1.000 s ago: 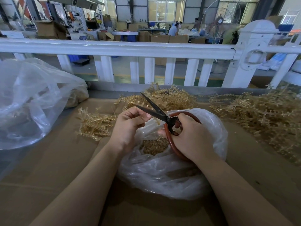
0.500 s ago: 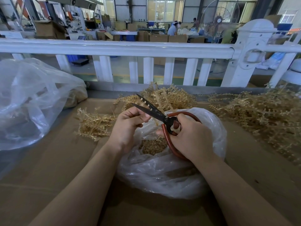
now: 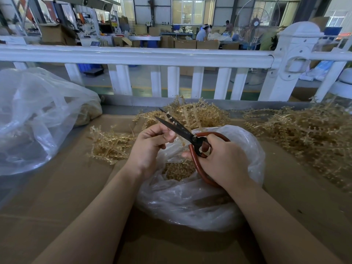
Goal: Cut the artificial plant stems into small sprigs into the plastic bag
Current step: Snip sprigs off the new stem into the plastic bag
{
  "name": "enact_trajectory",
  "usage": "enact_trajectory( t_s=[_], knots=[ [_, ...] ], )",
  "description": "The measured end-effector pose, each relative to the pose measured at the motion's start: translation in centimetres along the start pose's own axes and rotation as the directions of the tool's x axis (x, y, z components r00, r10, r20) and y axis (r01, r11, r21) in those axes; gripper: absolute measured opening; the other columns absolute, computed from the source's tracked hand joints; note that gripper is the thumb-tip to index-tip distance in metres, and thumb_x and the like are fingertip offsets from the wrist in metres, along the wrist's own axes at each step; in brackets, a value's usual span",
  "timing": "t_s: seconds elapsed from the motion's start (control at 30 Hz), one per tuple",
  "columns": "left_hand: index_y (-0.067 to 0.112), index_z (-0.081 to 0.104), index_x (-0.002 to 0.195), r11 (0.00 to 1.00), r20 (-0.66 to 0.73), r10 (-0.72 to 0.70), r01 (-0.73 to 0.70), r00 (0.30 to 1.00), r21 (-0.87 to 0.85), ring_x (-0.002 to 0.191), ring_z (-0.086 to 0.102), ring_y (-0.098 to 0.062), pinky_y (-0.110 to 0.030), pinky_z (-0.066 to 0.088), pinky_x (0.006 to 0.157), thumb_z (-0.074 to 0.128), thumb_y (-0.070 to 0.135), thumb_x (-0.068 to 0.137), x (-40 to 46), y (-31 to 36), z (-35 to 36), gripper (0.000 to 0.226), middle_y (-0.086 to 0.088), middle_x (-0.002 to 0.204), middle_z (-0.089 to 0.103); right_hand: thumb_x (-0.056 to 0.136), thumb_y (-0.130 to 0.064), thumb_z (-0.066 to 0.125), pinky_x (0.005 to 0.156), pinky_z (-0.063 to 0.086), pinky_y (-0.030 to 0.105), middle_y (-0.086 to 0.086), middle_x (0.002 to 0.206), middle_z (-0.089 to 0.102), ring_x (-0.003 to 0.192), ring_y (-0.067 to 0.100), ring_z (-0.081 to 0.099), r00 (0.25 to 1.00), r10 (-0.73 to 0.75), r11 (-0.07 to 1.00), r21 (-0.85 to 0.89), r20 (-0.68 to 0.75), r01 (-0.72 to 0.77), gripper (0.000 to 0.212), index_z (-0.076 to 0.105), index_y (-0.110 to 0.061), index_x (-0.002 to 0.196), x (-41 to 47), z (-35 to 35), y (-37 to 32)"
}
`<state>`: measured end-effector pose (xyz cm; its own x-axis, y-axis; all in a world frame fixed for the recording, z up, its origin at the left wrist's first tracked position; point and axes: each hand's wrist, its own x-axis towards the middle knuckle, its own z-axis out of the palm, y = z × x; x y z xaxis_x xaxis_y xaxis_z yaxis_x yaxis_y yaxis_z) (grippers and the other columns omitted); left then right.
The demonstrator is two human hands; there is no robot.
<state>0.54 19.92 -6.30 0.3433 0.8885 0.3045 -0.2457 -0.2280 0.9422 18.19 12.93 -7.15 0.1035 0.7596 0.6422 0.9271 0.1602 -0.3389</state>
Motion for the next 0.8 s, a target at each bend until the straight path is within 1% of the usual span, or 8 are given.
enact_trajectory(
  t_s=[0.07, 0.17, 0.27, 0.43, 0.53, 0.6, 0.7, 0.8],
  knots=[
    [0.01, 0.063, 0.08, 1.0, -0.001, 0.003, -0.003, 1.0, -0.005, 0.066, 0.047, -0.007, -0.028, 0.033, 0.066, 0.066, 0.017, 0.077, -0.05, 0.0, 0.03, 0.008, 0.005, 0.068, 0.059, 0.075, -0.096, 0.009, 0.051, 0.045, 0.021, -0.013, 0.061, 0.057, 0.052, 0.005, 0.051, 1.0, -0.006, 1.0, 0.004, -0.007, 0.006, 0.088, 0.059, -0.024, 0.077, -0.05, 0.06, 0.09],
    [0.012, 0.063, 0.078, 1.0, 0.004, 0.007, -0.007, 1.0, -0.009, 0.065, 0.046, -0.007, -0.028, 0.032, 0.066, 0.065, 0.017, 0.078, -0.09, 0.05, 0.09, 0.006, 0.005, 0.068, 0.059, 0.075, -0.096, 0.01, 0.052, 0.044, 0.018, -0.013, 0.066, 0.062, 0.056, 0.005, 0.054, 1.0, -0.001, 1.0, 0.001, -0.008, 0.001, 0.09, 0.064, -0.024, 0.083, -0.06, 0.08, 0.12],
    [0.015, 0.065, 0.076, 1.0, 0.004, 0.004, -0.004, 1.0, -0.017, 0.066, 0.046, -0.008, -0.028, 0.032, 0.066, 0.066, 0.017, 0.078, -0.08, 0.08, 0.06, 0.003, 0.005, 0.068, 0.059, 0.073, -0.098, 0.014, 0.054, 0.048, 0.02, -0.012, 0.069, 0.065, 0.059, 0.006, 0.057, 1.0, 0.004, 1.0, 0.002, 0.003, -0.004, 0.091, 0.065, -0.024, 0.086, -0.11, 0.24, 0.18],
    [0.019, 0.065, 0.072, 1.0, 0.012, 0.004, -0.004, 1.0, 0.001, 0.065, 0.046, -0.007, -0.027, 0.033, 0.065, 0.066, 0.017, 0.078, -0.05, 0.08, 0.09, 0.006, 0.004, 0.069, 0.059, 0.075, -0.096, 0.018, 0.049, 0.03, 0.011, -0.018, 0.064, 0.05, 0.051, -0.002, 0.041, 1.0, 0.013, 1.0, 0.018, -0.025, -0.012, 0.078, 0.054, -0.027, 0.076, -0.14, 0.16, -0.11],
    [0.019, 0.065, 0.072, 1.0, 0.016, 0.0, 0.0, 1.0, 0.0, 0.065, 0.046, -0.008, -0.028, 0.032, 0.065, 0.068, 0.015, 0.079, -0.03, 0.09, 0.06, 0.009, 0.003, 0.069, 0.059, 0.074, -0.096, 0.02, 0.05, 0.029, 0.011, -0.019, 0.067, 0.049, 0.052, -0.005, 0.039, 1.0, 0.023, 0.999, 0.023, -0.013, -0.023, 0.077, 0.054, -0.027, 0.077, -0.13, 0.14, -0.07],
    [0.017, 0.064, 0.074, 1.0, 0.027, 0.001, -0.001, 1.0, 0.0, 0.065, 0.045, -0.007, -0.026, 0.033, 0.065, 0.071, 0.014, 0.08, -0.13, 0.11, 0.16, 0.01, 0.005, 0.069, 0.059, 0.074, -0.094, 0.025, 0.051, 0.033, 0.013, -0.019, 0.069, 0.052, 0.054, -0.002, 0.043, 1.0, 0.023, 0.999, 0.028, -0.007, -0.023, 0.078, 0.059, -0.024, 0.08, -0.12, 0.14, -0.06],
    [0.012, 0.063, 0.078, 1.0, 0.026, -0.009, 0.009, 1.0, -0.013, 0.063, 0.047, -0.005, -0.021, 0.036, 0.062, 0.067, 0.017, 0.077, -0.23, 0.14, 0.4, 0.006, 0.006, 0.069, 0.06, 0.071, -0.092, 0.035, 0.057, 0.047, 0.021, -0.016, 0.075, 0.062, 0.064, 0.003, 0.053, 0.999, 0.036, 0.999, 0.036, 0.005, -0.036, 0.077, 0.066, -0.022, 0.085, -0.07, 0.12, 0.02],
    [0.009, 0.063, 0.079, 0.998, 0.032, 0.006, -0.004, 0.999, -0.056, 0.06, 0.052, -0.001, -0.014, 0.04, 0.058, 0.068, 0.014, 0.074, -0.35, 0.27, 0.67, 0.009, 0.01, 0.066, 0.064, 0.07, -0.094, 0.033, 0.061, 0.054, 0.027, -0.012, 0.077, 0.067, 0.068, 0.006, 0.059, 0.998, 0.052, 0.998, 0.021, 0.019, -0.052, 0.081, 0.067, -0.022, 0.088, -0.03, 0.01, 0.12]
  ],
)
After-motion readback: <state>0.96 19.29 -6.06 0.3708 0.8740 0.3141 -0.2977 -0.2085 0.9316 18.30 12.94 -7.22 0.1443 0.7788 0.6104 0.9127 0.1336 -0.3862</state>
